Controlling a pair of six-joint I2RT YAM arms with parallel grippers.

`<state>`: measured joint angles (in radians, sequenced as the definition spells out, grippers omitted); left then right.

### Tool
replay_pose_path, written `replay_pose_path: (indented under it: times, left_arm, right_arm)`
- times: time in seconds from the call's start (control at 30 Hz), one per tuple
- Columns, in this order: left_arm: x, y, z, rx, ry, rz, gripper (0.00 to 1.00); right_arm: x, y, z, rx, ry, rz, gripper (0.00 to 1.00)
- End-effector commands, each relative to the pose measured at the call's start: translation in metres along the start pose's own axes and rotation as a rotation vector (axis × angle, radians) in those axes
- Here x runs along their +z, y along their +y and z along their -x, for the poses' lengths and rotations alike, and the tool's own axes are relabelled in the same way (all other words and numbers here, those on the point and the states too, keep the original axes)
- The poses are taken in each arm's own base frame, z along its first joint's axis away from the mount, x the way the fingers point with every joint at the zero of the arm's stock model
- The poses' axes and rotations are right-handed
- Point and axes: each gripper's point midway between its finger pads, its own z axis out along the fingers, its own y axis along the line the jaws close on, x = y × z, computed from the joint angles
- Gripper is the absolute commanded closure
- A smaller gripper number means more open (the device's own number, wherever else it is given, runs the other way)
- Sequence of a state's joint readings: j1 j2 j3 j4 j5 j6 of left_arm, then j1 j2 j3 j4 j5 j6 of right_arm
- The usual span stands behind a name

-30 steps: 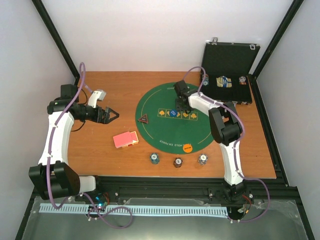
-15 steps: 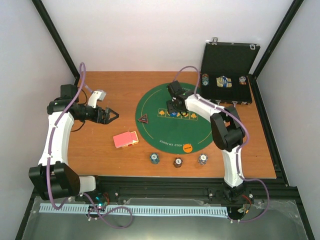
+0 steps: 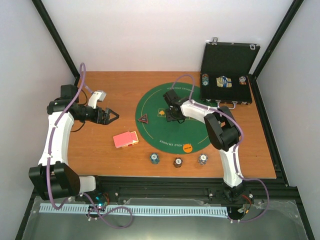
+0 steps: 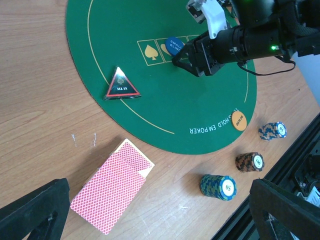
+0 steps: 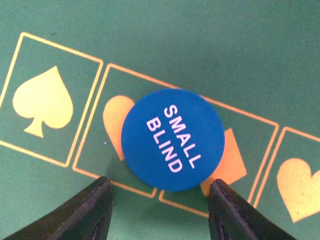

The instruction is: Distribute texas hold em gaming equipment

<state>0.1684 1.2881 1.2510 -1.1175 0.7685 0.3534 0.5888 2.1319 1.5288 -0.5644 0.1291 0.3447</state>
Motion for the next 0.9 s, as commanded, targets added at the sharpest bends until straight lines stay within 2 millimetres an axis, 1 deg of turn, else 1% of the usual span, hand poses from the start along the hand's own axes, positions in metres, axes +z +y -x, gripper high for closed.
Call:
replay_pose_path:
  times: [0.0,0.1,0.23,0.4,0.6,0.73,0.8,0.87]
  left_arm:
    - [-0.013,-0.017,0.009,0.049,-0.034,-0.037,0.0]
    - [-0.016,-0.022,0.009,0.065,-0.05,-0.038,0.0]
    - [-0.012,-0.016,0.005,0.06,-0.032,-0.028,0.0]
    - [-0.007,-0.01,0.004,0.055,-0.011,-0.028,0.0]
    - [-0.002,-0.007,0.005,0.049,-0.009,-0.044,0.0]
    - [0.001,-0.005,0.003,0.046,0.005,-0.056,0.0]
    - [0.003,-0.004,0.001,0.043,0.012,-0.06,0.0]
    - [0.003,-0.004,0.001,0.043,0.012,-0.06,0.0]
  right_arm:
    - [0.015,-0.01,0.01,0.026,-0.005,-0.039,0.49]
    - [0.024,-0.018,0.014,0.04,0.0,-0.048,0.52]
    - [0.034,-0.028,0.021,0.052,0.009,-0.071,0.53]
    - [0.043,-0.04,0.037,0.066,0.006,-0.088,0.58]
    - [0.055,-0.05,0.056,0.07,0.013,-0.104,0.58]
    - [0.053,-0.052,0.069,0.085,0.004,-0.103,0.57]
    - [0.049,-0.05,0.074,0.093,-0.002,-0.088,0.54]
    - [0.039,-0.049,0.08,0.098,-0.018,-0.082,0.49]
